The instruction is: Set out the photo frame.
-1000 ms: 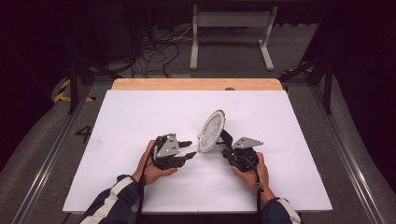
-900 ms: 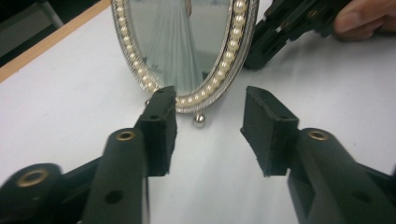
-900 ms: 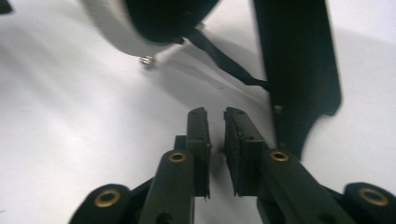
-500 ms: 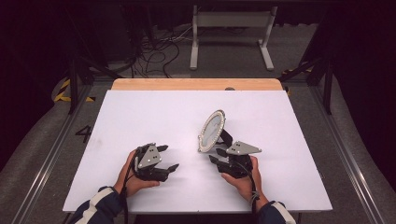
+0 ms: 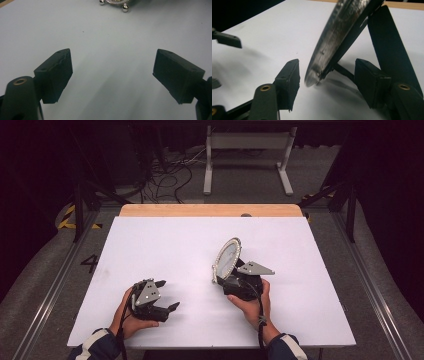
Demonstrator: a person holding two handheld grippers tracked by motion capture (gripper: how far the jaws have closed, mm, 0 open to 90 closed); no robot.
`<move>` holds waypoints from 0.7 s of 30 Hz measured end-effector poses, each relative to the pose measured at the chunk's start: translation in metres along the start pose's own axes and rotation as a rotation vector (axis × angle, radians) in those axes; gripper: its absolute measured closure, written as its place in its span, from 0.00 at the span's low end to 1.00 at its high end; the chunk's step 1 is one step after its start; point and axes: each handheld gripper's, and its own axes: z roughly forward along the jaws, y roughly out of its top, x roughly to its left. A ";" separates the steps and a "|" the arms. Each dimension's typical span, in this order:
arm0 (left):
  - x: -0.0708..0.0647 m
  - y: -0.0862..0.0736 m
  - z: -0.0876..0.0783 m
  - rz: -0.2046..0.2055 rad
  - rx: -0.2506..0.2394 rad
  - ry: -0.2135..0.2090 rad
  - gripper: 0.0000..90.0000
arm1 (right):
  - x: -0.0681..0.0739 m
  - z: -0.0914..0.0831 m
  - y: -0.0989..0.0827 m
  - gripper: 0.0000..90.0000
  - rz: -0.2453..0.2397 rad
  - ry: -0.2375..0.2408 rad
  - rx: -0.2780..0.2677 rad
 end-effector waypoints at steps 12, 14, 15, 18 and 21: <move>-0.002 0.000 0.000 0.016 0.007 0.014 0.19 | 0.012 0.026 0.001 0.42 0.072 -0.108 -0.037; -0.002 0.000 -0.001 0.012 0.007 0.018 0.19 | 0.013 0.027 0.000 0.46 0.070 -0.130 -0.047; -0.002 0.000 -0.001 0.009 0.002 0.020 0.19 | 0.013 0.027 0.000 0.49 0.075 -0.135 -0.052; -0.002 0.000 -0.002 0.000 -0.002 0.018 0.18 | 0.011 0.027 -0.001 0.56 0.101 -0.153 -0.069; -0.001 -0.001 -0.002 0.003 0.003 0.019 0.18 | 0.008 0.029 -0.003 0.61 0.127 -0.117 -0.066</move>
